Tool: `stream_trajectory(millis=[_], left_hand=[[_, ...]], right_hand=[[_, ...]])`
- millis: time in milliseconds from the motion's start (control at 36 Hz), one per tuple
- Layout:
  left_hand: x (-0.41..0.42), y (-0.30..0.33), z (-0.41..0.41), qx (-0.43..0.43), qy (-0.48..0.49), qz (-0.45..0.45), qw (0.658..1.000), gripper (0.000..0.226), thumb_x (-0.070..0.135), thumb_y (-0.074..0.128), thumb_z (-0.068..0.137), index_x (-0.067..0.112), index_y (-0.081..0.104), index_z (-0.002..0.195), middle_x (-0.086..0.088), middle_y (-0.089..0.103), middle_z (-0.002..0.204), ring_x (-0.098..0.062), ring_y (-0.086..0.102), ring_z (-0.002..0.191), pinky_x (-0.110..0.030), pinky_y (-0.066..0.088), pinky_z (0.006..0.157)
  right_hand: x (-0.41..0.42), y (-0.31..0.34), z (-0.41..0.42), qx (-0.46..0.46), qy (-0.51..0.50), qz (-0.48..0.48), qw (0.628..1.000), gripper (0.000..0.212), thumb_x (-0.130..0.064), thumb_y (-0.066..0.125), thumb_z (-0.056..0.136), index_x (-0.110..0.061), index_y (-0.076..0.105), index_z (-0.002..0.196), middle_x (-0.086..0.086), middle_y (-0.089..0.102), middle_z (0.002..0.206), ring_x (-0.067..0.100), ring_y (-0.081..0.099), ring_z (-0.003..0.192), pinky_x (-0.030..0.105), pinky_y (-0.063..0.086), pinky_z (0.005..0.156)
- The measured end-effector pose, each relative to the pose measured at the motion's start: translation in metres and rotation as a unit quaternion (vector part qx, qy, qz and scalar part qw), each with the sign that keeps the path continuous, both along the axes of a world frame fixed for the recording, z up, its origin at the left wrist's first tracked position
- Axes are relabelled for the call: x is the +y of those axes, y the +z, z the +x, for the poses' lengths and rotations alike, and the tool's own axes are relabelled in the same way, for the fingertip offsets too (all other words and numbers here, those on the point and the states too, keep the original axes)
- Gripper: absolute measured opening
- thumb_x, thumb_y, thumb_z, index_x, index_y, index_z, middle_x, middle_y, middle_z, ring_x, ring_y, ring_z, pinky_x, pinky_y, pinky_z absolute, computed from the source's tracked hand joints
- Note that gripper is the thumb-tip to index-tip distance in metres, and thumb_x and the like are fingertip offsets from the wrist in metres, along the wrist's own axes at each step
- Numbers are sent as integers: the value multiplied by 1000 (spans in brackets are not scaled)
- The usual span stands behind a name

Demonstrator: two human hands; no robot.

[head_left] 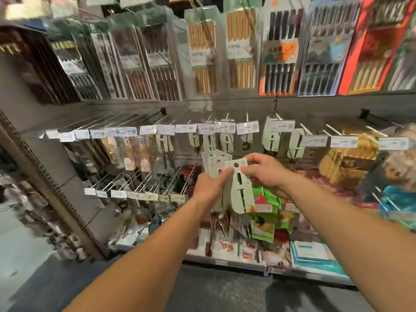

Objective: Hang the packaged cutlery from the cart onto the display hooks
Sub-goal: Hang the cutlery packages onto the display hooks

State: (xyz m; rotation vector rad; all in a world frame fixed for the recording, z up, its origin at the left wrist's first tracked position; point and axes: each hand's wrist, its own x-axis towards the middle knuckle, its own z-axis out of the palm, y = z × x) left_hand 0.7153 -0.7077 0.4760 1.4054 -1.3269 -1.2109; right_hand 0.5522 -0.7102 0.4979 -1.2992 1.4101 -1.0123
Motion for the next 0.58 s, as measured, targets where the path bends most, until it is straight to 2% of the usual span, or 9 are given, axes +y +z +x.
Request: stream_trajectory(millis=[56,139,222,278,333,389,444,528,583], left_hand=[[-15,3,22,-9,7,-10,1000,31,38,70,90,17,72,112,0,76,100,-10,68,78,-23,51,62],[-31,10,53,1,5,-8,1000,19,34,66,94,15,70,95,2,73,72,-4,65,51,-18,48,45],[-52,6,92,18,-16,17,1000,29,38,64,94,12,71,104,-7,76,76,-20,71,62,-33,57,57],[-65,2,113,34,-11,27,999,29,37,63,95,11,69,108,-11,75,82,-24,70,65,-34,55,58],[-78,-1,129,42,-5,45,998,27,34,61,96,9,67,104,-13,74,83,-25,69,63,-31,52,56],[-91,-5,142,45,-5,57,997,23,30,59,97,9,67,96,-15,74,82,-25,67,61,-31,52,55],[-105,-9,150,43,-12,55,998,24,28,58,98,10,69,87,-16,75,82,-25,67,63,-36,56,61],[-128,-20,157,27,-16,46,998,25,28,57,99,10,72,90,-10,77,81,-25,71,69,-42,60,75],[-148,-29,159,14,-19,48,999,26,31,59,98,10,73,94,-7,77,80,-24,73,69,-39,61,71]], right_hand=[[-12,-3,20,-8,-5,2,1000,14,-2,61,94,-16,64,95,5,71,75,17,65,62,27,50,53],[-33,-7,45,-21,-27,-7,999,16,-3,61,94,-18,64,90,2,70,70,14,60,56,23,44,50],[-56,-16,76,-35,-71,-13,997,12,-5,62,94,-16,64,95,4,68,79,12,59,59,17,43,44],[-69,-22,94,-43,-90,-10,995,9,-6,62,94,-16,63,93,4,67,80,11,58,59,19,44,46],[-82,-30,109,-40,-112,-14,993,16,-7,63,94,-18,61,83,0,64,75,9,55,58,20,43,50],[-96,-35,120,-31,-134,-16,990,21,-7,64,93,-20,59,78,-3,61,69,6,52,55,15,40,45],[-112,-40,128,-30,-143,-8,989,21,-7,65,93,-21,60,78,-4,62,70,4,54,54,14,40,42],[-137,-47,136,-28,-138,10,990,17,-10,66,92,-20,61,80,-1,67,79,7,59,61,19,43,51],[-155,-52,140,-20,-139,18,990,12,-13,67,92,-20,64,83,0,71,84,10,64,69,22,47,58]])
